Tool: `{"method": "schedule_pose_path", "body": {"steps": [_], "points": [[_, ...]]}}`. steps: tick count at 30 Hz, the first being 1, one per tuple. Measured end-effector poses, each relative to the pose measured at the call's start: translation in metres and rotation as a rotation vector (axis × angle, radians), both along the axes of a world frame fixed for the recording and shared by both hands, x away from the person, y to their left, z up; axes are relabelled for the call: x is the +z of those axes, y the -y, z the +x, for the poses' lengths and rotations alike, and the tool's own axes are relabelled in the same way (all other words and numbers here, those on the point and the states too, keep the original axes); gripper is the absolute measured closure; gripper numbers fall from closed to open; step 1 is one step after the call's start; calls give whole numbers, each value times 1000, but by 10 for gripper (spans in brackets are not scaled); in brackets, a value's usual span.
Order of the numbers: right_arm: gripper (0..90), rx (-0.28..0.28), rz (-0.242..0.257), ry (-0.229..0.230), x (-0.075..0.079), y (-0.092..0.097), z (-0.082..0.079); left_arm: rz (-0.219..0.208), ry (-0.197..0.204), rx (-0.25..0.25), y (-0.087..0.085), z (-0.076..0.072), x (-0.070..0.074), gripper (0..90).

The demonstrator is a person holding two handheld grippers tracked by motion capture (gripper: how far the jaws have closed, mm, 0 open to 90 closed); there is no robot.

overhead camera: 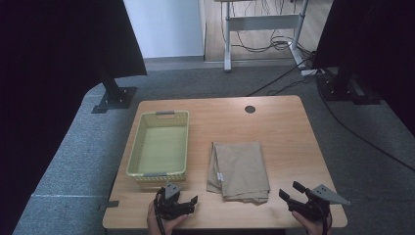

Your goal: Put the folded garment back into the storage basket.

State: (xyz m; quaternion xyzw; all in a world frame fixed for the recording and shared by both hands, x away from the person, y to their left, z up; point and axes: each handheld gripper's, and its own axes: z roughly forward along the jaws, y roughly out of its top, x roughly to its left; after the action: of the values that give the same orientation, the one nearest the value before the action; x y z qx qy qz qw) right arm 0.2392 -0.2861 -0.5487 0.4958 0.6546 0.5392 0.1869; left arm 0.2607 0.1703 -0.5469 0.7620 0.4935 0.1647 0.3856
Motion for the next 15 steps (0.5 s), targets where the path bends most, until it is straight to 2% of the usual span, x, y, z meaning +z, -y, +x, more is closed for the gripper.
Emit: {"method": "schedule_pose_path", "body": {"steps": [2, 4, 5, 8, 10, 13, 15], "points": [[270, 0, 0, 0, 0, 0, 0, 11, -14, 4, 1, 2, -3, 215], [271, -5, 16, -18, -3, 3, 3, 4, -13, 10, 0, 1, -3, 216], [270, 13, 25, -23, -4, 3, 4, 0, -12, 13, 0, 1, -3, 222], [270, 18, 28, -21, -3, 3, 3, 2, -9, 17, 1, 0, -3, 226], [270, 24, 25, -12, -1, 2, 0, 13, -4, 15, 2, 0, -4, 226], [273, 40, -10, -25, -4, -2, 2, 8, -5, 19, 2, 1, -3, 229], [274, 40, -10, -26, -4, -2, 2, 4, -7, 24, 1, 2, -3, 230]]}}
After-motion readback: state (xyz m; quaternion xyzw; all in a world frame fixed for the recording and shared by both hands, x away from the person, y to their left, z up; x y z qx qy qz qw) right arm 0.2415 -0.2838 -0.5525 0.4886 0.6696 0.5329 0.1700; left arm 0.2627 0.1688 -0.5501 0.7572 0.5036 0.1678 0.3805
